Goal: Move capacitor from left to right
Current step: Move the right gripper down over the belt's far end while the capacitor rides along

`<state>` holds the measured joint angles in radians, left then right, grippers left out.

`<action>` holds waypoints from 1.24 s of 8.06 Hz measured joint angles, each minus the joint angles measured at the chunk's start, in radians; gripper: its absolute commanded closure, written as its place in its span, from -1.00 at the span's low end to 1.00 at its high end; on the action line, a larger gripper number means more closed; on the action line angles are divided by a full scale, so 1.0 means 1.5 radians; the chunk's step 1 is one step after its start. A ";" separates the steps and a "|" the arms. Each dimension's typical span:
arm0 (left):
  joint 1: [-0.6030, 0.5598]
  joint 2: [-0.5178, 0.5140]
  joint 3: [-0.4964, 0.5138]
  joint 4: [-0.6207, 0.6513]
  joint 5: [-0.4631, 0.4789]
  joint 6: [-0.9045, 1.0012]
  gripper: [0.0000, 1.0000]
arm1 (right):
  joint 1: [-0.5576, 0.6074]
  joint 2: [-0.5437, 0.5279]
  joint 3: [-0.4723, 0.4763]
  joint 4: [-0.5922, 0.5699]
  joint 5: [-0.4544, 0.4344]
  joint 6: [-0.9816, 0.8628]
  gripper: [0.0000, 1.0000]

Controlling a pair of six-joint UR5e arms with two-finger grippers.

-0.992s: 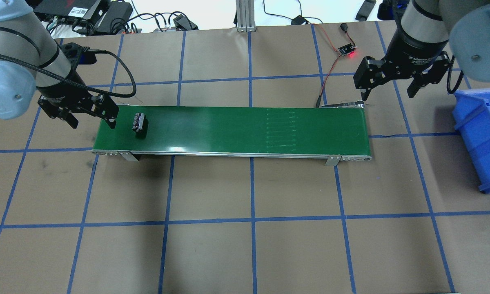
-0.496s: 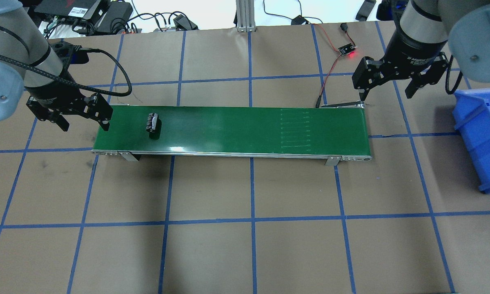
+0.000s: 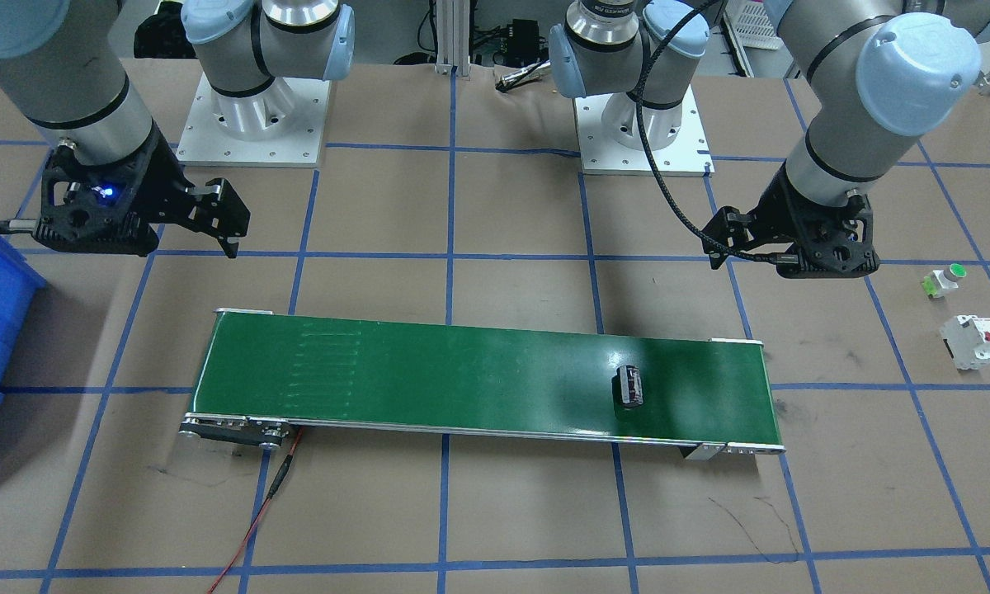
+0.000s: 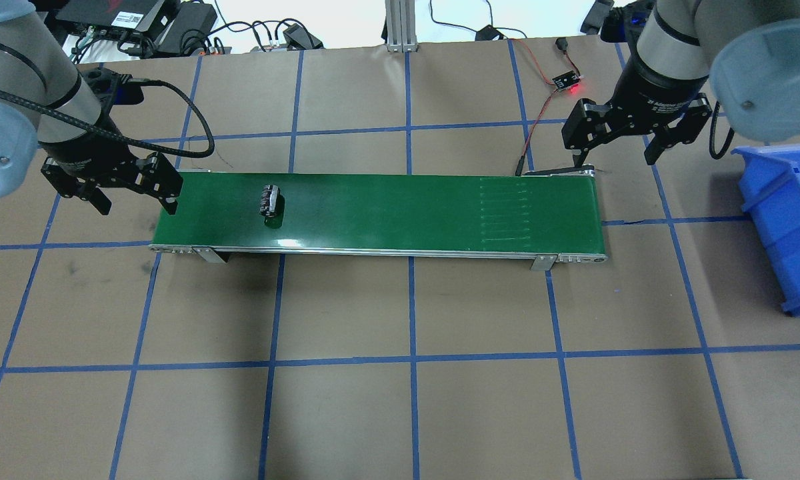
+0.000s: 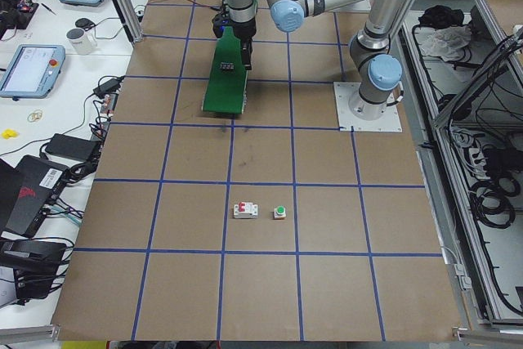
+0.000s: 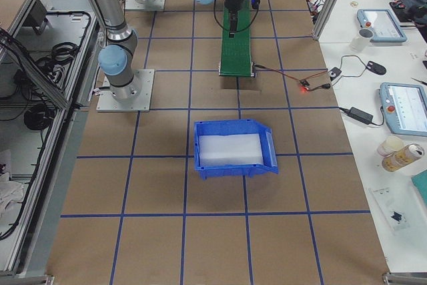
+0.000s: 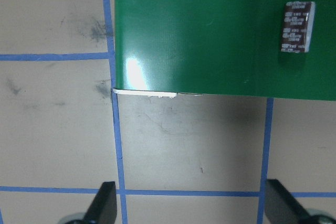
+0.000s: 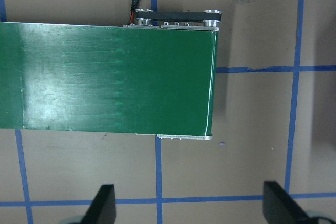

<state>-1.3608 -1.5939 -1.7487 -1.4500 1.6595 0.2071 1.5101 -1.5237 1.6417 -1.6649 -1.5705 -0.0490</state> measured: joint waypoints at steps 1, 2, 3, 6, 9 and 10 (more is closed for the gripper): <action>0.000 0.000 0.000 0.000 0.001 0.000 -1.00 | 0.001 0.024 0.002 -0.023 0.014 0.001 -1.00; 0.000 -0.001 0.000 0.000 0.001 0.000 -1.00 | 0.001 0.045 0.007 -0.048 0.023 0.002 -1.00; 0.000 -0.002 -0.001 0.000 0.001 -0.001 -1.00 | 0.001 0.065 0.016 -0.077 0.026 0.004 -1.00; 0.000 -0.004 -0.001 0.000 0.000 -0.001 -1.00 | 0.013 0.100 0.052 -0.146 0.028 0.012 -0.97; 0.001 -0.010 0.000 0.004 0.001 0.000 -1.00 | 0.033 0.119 0.058 -0.163 0.027 0.030 -0.97; 0.002 -0.011 0.000 0.005 0.001 0.000 -1.00 | 0.034 0.123 0.058 -0.166 0.028 0.032 -0.97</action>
<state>-1.3574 -1.6099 -1.7491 -1.4419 1.6613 0.2071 1.5618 -1.3394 1.7294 -1.9132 -1.5292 -0.0013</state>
